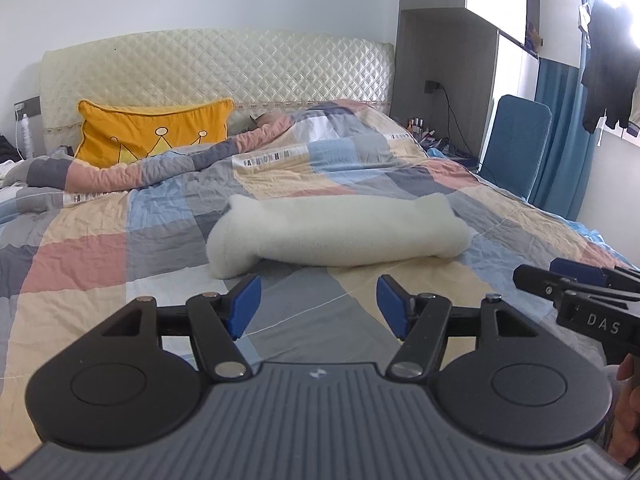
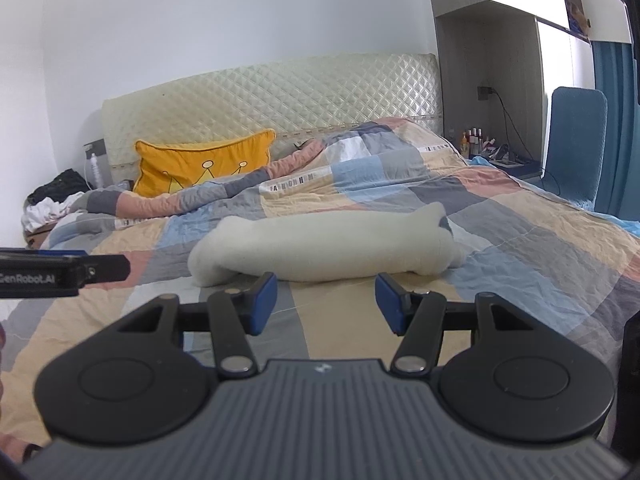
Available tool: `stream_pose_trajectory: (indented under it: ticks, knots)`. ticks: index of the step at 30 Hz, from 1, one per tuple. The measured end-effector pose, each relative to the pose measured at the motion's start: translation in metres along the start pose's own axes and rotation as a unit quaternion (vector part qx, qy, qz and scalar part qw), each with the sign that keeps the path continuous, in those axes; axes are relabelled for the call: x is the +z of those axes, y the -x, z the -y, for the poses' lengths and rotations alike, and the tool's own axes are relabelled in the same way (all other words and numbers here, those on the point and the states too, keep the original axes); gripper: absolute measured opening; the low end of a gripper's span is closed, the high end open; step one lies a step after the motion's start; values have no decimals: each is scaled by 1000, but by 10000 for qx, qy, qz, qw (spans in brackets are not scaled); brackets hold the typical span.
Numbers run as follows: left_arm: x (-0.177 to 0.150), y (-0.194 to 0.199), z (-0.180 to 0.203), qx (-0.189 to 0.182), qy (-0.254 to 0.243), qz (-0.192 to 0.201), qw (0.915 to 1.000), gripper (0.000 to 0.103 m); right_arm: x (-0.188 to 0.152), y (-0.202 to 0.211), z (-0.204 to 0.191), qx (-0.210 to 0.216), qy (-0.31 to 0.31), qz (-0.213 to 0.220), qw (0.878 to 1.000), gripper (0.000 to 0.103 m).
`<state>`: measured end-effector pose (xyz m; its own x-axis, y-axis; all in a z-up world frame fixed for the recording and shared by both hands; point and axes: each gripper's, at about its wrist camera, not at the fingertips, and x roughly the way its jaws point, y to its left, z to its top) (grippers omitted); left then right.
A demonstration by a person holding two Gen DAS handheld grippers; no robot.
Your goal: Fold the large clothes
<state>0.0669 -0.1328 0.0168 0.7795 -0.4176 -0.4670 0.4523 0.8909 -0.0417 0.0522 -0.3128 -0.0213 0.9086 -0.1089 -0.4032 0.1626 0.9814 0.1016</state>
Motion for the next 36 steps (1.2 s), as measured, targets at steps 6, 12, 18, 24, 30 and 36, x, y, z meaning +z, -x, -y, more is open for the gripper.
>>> stream_pose_trajectory:
  ticks: [6,12,18,24,30,36]
  knots:
    - [-4,-2,1,35,15,-21,10000,69,0,0,3,12,-69,26,10000,58]
    - [-5,-1,3,56,44,-9,10000,70,1,0,4,8,-82,22,10000,58]
    - [-6,3,5,114,29,45,9999,71,0,-1,3,2,-73,19,10000,58]
    - [-8,7,8,167,18,79,9998,71,0,0,3,7,-92,21,10000,58]
    - [-8,8,8,186,35,102,9998,72,-2,-1,3,-24,-125,12,9999,58]
    - [-11,10,8,346,52,137,9993,76,-2,-3,5,-47,-186,-22,9998,58]
